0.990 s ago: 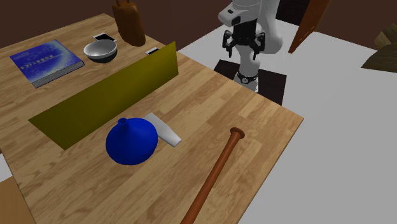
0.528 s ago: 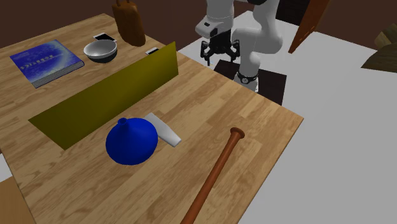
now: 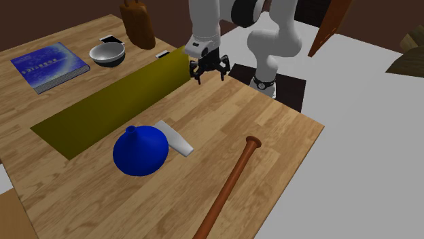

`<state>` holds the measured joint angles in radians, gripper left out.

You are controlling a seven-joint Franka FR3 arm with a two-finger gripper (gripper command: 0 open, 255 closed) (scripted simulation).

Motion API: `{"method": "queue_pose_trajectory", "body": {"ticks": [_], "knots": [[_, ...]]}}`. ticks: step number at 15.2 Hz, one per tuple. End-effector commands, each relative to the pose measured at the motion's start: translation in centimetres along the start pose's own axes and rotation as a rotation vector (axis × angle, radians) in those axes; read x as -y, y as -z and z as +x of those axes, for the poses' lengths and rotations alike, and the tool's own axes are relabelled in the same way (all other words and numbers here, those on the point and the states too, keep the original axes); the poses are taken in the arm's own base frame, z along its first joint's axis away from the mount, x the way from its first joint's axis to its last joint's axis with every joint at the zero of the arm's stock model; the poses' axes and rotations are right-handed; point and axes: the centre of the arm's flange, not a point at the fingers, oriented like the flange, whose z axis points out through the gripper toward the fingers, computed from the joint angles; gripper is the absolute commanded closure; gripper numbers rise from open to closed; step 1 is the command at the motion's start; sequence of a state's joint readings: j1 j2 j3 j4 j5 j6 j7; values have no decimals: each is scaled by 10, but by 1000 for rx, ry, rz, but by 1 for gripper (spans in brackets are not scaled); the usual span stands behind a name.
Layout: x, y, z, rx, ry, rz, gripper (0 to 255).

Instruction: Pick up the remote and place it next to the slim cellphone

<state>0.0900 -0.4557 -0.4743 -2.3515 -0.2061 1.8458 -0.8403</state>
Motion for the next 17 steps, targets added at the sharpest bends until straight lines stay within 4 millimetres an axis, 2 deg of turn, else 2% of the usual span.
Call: {"method": "queue_pose_trajectory", "body": {"ticks": [1, 9, 17], "knots": [[-21, -10, 3, -2, 71, -11, 0], [-109, -45, 35, -12, 335, -46, 0], [-188, -76, 89, -21, 598, -81, 0]]}}
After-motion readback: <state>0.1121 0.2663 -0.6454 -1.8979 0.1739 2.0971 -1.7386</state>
